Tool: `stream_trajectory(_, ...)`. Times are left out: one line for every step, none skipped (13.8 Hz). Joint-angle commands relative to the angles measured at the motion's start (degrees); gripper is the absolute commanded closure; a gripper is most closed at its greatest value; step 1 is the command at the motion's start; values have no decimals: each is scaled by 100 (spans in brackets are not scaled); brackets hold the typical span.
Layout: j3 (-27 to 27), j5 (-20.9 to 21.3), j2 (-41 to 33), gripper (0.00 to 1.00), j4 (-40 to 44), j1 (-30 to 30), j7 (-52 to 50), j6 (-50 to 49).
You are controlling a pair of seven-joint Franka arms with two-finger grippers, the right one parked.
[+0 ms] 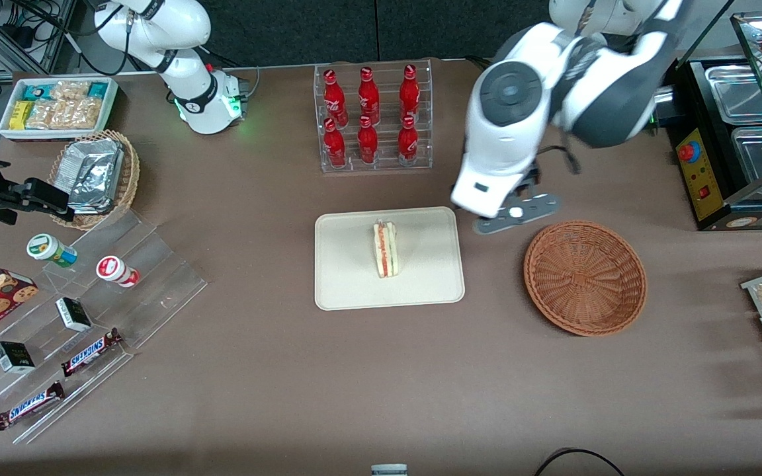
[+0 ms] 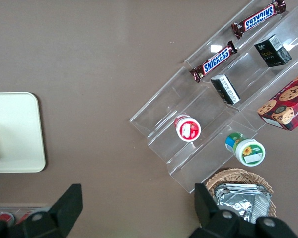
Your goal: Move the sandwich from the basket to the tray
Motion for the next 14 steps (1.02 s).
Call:
stream_trajectory(-15,-342,-553,0,-154,645,1083,-416)
stream_trajectory(20,-421,-703,0,-137,787,1506,-574)
stream_trajectory(238,-465,-826,0,-119,832,1858,-706)
stream_trajectory(492,-483,-940,0,-119,789,2140,-768)
stream_trajectory(764,-596,-1063,0,-119,780,2552,-847)
stream_trajectory(1080,-684,-1195,0,-119,771,3078,-987)
stream_trajectory(1379,-720,-1292,0,-128,745,3544,-1137)
stream_trajectory(1583,-720,-1424,0,-154,744,3906,-1225)
stream_trajectory(1811,-712,-1555,0,-172,753,4249,-1322)
stream_trajectory(2074,-712,-1609,0,-172,745,4530,-1401)
stream_trajectory(2207,-712,-1662,0,-172,744,4725,-1411)
stream_trajectory(2287,-703,-1671,0,-163,727,4761,-1419)
stream_trajectory(2392,-694,-1662,0,-163,727,4779,-1420)
stream_trajectory(2498,-703,-1654,0,-154,675,4788,-1420)
